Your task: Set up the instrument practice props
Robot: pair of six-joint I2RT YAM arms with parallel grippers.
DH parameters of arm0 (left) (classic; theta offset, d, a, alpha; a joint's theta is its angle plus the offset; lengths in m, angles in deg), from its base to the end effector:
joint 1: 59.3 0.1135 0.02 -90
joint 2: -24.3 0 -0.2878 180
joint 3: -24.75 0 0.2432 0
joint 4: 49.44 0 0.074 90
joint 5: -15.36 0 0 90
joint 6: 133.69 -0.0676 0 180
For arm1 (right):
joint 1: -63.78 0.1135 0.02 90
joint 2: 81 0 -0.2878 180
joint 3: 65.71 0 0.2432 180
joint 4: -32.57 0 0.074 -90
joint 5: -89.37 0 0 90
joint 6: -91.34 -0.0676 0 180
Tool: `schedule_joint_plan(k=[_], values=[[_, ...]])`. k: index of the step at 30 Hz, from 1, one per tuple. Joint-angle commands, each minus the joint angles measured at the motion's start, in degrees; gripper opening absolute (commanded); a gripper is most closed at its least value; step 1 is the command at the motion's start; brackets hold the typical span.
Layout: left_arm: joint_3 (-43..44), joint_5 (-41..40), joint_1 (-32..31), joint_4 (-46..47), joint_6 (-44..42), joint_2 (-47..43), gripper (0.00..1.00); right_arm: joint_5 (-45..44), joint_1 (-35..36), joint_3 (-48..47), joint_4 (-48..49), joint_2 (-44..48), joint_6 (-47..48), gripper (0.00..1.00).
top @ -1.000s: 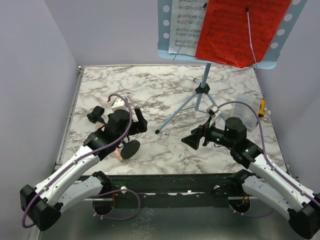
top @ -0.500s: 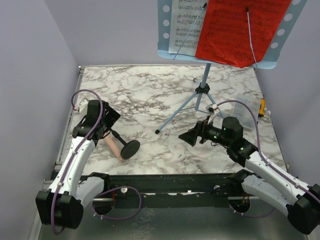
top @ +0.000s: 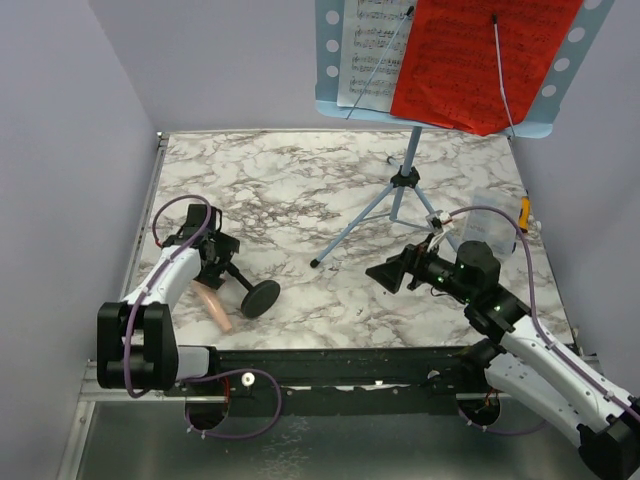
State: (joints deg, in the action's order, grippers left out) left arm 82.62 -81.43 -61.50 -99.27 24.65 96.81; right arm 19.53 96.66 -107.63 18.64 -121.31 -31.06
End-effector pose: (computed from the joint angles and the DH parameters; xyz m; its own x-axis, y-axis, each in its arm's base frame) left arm 0.2298 -0.0008 0.1992 -0.3209 -0.9112 -0.2582 -0.8428 0.3992 -0.3612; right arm 0.1368 0.1162 0.2772 -0.5759 0.2267 -0.7855 -0.5730 0.5734 0.5856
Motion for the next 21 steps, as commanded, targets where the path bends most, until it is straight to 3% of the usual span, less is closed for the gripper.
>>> schedule_joint_plan(k=[1, 4, 9, 15, 19, 21], values=[[-3.34, 3.16, 1.4, 9.58, 1.02, 3.56, 0.73, -3.07, -0.15, 0.87, -4.09, 2.66, 0.16, 1.0], [-5.05, 3.15, 1.4, 15.49, 0.69, 3.87, 0.59, -4.27, -0.1, 0.3, -6.43, 3.9, 0.28, 1.0], [-4.8, 2.6, 1.38, 18.97, -0.95, 4.36, 0.43, -5.55, -0.12, 0.47, -7.39, 5.6, -0.36, 1.0], [0.13, 2.74, 1.32, 21.12, -9.14, 1.14, 0.1, -7.39, -0.11, 0.04, -9.3, 5.86, -0.44, 1.0], [2.66, 1.7, 1.2, 23.56, -17.4, -4.78, 0.0, -8.44, -0.1, 0.7, -8.74, 5.96, -0.73, 1.0], [3.65, -0.29, -0.03, 24.67, -22.29, -7.88, 0.0, -8.5, -0.1, 0.7, -8.67, 5.8, -0.93, 1.0]])
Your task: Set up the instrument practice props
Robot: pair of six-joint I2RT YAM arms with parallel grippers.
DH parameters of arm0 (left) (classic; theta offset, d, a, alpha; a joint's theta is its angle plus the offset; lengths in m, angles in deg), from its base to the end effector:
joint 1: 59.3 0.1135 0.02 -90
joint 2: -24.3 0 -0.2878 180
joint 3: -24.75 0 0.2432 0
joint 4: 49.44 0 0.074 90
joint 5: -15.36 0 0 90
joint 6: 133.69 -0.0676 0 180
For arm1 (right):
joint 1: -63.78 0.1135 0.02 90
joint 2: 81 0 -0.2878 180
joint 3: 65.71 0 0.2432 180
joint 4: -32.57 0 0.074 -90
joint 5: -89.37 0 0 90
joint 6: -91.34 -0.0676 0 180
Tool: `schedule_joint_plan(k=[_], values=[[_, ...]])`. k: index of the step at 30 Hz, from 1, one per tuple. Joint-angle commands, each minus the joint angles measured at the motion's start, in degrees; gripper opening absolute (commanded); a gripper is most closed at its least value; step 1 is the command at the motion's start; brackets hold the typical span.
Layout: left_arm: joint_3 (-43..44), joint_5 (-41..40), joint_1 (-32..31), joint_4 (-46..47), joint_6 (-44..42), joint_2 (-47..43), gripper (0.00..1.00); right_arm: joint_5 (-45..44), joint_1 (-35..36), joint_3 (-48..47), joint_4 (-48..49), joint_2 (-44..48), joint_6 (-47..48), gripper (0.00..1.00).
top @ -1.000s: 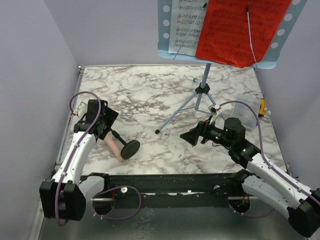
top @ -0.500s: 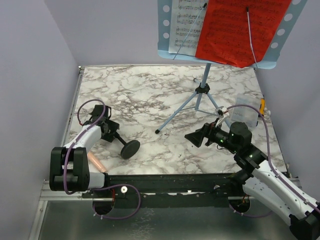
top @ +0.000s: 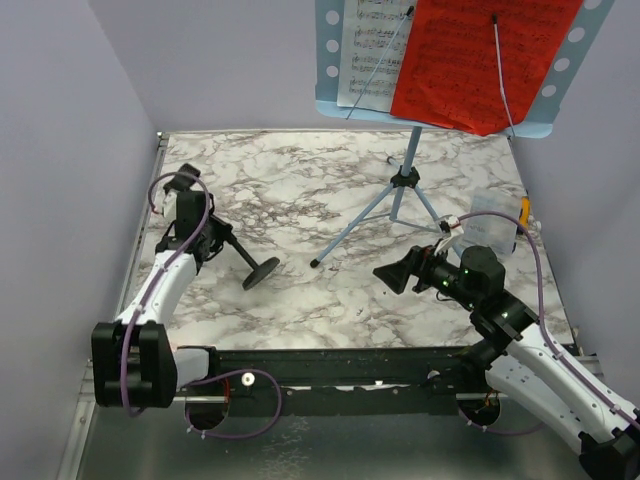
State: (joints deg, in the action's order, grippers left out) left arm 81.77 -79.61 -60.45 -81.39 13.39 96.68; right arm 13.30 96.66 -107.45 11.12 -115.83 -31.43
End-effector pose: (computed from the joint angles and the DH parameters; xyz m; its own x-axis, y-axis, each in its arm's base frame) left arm 0.2633 0.0006 0.2195 -0.3669 -0.8291 -0.4219 -0.6379 0.5543 -0.5346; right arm 0.1258 0.1007 0.2721 -0.5684 0.2581 -0.7812 -0.4935 0.6528 0.5748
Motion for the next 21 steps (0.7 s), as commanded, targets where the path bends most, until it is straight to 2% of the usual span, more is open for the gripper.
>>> schedule_joint_plan(k=[1, 3, 7, 9, 11, 15, 17, 21], values=[[4.67, -2.59, -2.63, 8.3, -14.9, -9.13, 0.0, -2.08, -0.13, 0.59, -0.92, 0.12, -0.57, 1.0], [3.27, -3.17, -6.83, 15.5, -22.59, -12.07, 0.0, -1.94, -0.11, 1.17, 0.47, -0.57, -0.48, 1.0], [-5.27, -2.51, -15.82, 33.64, -36.9, -20.06, 0.0, -0.89, -0.14, 0.55, 1.4, -3.04, -0.28, 1.0], [-9.46, 1.42, -17.57, 41.56, -41.59, -23.34, 0.0, -0.41, -0.13, 0.08, 1.18, -4.04, -0.09, 1.0], [-12.99, 4.8, -17.93, 46.84, -43.19, -25.88, 0.0, -0.48, -0.1, -0.21, 0.85, -4.54, -0.03, 1.0], [-20.87, 24.52, -18.29, 54.55, -49.84, -28.22, 0.0, -0.5, -0.11, 0.6, 1.24, -3.59, -0.61, 1.0], [-23.8, 23.76, -19.89, 56.87, -49.91, -27.74, 0.0, -0.57, -0.12, 1.4, 1.67, -2.7, -1.14, 1.0], [-27.8, 25.63, -21.9, 68.28, -47.01, -26.09, 0.0, -0.7, -0.1, 2.69, 3.3, -1.65, -1.37, 1.0]])
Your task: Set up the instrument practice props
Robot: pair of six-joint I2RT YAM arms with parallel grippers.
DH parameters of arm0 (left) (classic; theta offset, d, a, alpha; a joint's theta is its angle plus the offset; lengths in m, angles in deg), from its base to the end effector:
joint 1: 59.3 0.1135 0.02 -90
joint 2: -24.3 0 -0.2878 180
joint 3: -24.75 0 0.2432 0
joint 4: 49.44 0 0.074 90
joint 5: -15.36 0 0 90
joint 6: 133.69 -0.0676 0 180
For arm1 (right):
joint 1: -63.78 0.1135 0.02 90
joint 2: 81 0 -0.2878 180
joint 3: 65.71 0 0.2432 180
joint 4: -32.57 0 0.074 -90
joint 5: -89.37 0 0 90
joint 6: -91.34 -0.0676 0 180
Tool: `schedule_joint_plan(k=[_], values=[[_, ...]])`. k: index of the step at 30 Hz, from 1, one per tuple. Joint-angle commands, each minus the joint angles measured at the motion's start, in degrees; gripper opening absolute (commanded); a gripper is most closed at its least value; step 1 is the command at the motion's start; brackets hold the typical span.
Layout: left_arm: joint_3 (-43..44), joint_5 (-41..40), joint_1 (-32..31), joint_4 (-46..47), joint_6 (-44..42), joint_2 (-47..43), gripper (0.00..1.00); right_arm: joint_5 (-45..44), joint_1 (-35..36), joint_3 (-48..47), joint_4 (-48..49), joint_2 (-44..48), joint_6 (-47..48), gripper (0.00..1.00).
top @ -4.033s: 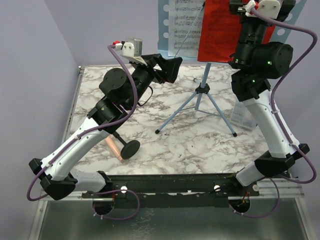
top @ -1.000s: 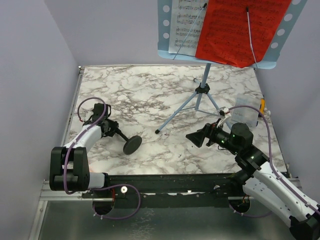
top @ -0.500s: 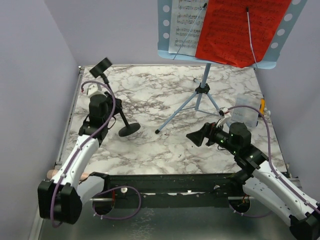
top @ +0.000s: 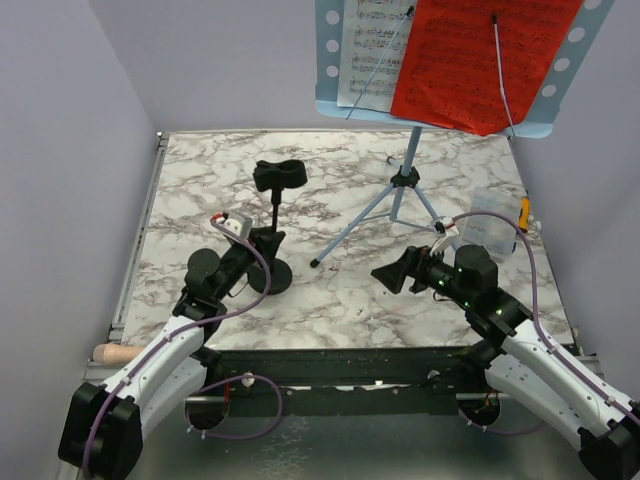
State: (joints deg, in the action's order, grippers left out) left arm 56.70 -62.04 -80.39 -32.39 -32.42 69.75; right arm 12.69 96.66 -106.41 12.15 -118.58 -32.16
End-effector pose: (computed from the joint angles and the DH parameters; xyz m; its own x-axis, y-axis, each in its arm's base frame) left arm 0.1760 -0.0837 0.2705 -0.0517 -0.1845 -0.9815 0.5549 0.8118 -0.1818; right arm 0.1328 0.1044 0.2607 -0.6018 0.2505 -0.7583 -0.4567 0.6710 0.5841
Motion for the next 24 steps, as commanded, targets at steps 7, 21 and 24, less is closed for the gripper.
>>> schedule_joint_plan(k=[7, 21, 24], values=[[-2.14, 24.14, -6.81, 25.33, 2.4, 8.83, 0.0, 2.77, -0.11, 0.58, 2.38, 1.43, -0.27, 1.0], [-4.34, 18.34, -15.66, 43.67, 5.11, 25.61, 0.0, 2.77, -0.1, 2.07, 1.36, 6.41, -0.13, 1.0], [-4.49, 17.41, -15.65, 42.42, 4.47, 24.91, 0.2, 2.23, -0.1, 2.02, 0.49, 7.0, -0.03, 1.0]])
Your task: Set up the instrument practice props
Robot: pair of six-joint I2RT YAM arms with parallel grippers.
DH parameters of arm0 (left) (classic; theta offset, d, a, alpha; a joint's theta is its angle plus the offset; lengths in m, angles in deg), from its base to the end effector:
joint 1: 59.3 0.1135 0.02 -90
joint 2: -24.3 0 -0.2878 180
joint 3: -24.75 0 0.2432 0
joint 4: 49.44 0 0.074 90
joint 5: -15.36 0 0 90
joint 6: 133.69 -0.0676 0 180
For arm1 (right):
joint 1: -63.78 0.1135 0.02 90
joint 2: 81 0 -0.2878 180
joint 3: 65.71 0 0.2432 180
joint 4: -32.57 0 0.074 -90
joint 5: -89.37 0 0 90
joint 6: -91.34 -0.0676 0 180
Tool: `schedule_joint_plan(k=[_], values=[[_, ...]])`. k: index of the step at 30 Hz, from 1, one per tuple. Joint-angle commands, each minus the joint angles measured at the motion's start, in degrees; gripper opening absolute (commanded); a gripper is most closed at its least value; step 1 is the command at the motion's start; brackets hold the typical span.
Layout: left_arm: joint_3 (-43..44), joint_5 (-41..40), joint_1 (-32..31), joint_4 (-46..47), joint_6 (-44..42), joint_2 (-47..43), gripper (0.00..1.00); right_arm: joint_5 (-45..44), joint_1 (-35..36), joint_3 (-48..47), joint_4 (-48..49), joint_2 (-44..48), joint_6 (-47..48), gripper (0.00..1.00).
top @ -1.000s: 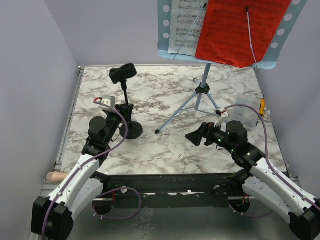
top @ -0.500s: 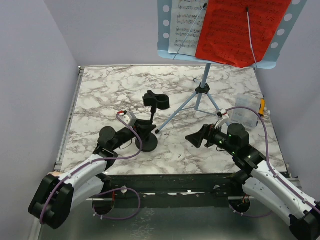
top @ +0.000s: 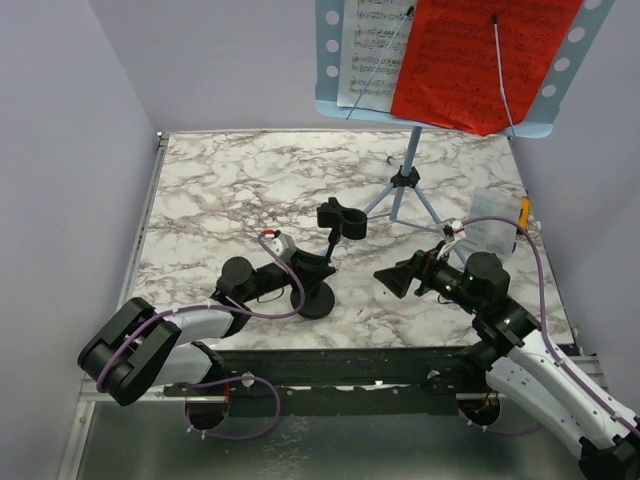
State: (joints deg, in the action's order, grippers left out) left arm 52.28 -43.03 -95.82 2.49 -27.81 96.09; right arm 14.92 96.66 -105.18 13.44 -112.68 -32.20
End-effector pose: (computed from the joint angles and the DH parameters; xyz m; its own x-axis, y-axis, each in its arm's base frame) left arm 0.1675 -0.1681 0.2347 -0.1497 -0.1791 -0.9724 0.9183 0.3392 -0.2039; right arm 0.1182 0.0980 0.2703 -0.5486 0.2792 -0.7881 -0.5287 0.6144 0.5857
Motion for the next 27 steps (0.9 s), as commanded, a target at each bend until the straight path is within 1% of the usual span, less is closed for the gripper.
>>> schedule_joint_plan(k=[1, 2, 3, 5, 7, 9, 10, 12, 13, 18, 21, 24, 27], values=[[-0.23, -2.48, -0.37, 6.65, -0.1, -1.79, 0.36, -0.09, -0.12, 0.76, -1.02, 1.31, 0.09, 1.0], [-0.29, -3.75, -0.63, 5.61, -0.27, -2.19, 0.48, -0.23, -0.11, 0.67, -1.36, 1.57, 0.28, 1.0], [-0.44, -4.51, -0.88, 4.77, -0.35, -2.75, 0.58, -0.38, -0.1, 0.51, -1.65, 1.83, 0.36, 1.0], [-0.9, -7.03, -1.43, 2.86, -0.59, -3.98, 0.72, -0.72, -0.1, 0.33, -2.39, 2.33, 0.56, 1.0], [-0.94, -11.31, -1.73, 0.22, 0.93, -5.48, 0.82, -1.09, -0.1, 0.47, -2.95, 3.05, 0.58, 1.0], [-1.55, -14.05, -1.72, -1.29, 2.6, -7.44, 0.85, -1.43, -0.12, 0.66, -3.15, 3.95, 0.47, 1.0], [-1.93, -15.12, -1.79, -2.31, 3.92, -8.74, 0.87, -1.52, -0.1, 0.85, -3.22, 4.46, 0.46, 1.0], [-2.23, -16.07, -1.95, -5.36, 6.19, -12.33, 0.97, -1.84, -0.11, 1.01, -3.59, 5.19, 0.45, 1.0], [-2.14, -15.96, -2.06, -7.94, 7.32, -13.78, 0.99, -2.07, -0.1, 1.06, -3.89, 5.58, 0.6, 1.0], [-2.53, -17.64, -2.29, -21.83, 16.13, -22.56, 0.99, -2.62, -0.11, 1.48, -4.3, 5.86, 1.27, 1.0], [-3.07, -15.77, -2.34, -28.57, 20.46, -27.53, 0.99, -2.39, -0.1, 2.34, -3.58, 5.25, 1.64, 1.0], [-3.62, -15.75, -2.43, -35.38, 25.48, -32.93, 0.99, -2.36, -0.1, 3.45, -2.88, 4.42, 2.09, 1.0], [-3.37, -15.89, -2.43, -42.8, 27.41, -39.25, 0.99, -2.14, -0.1, 3.5, -3.12, 3.7, 2.33, 1.0]])
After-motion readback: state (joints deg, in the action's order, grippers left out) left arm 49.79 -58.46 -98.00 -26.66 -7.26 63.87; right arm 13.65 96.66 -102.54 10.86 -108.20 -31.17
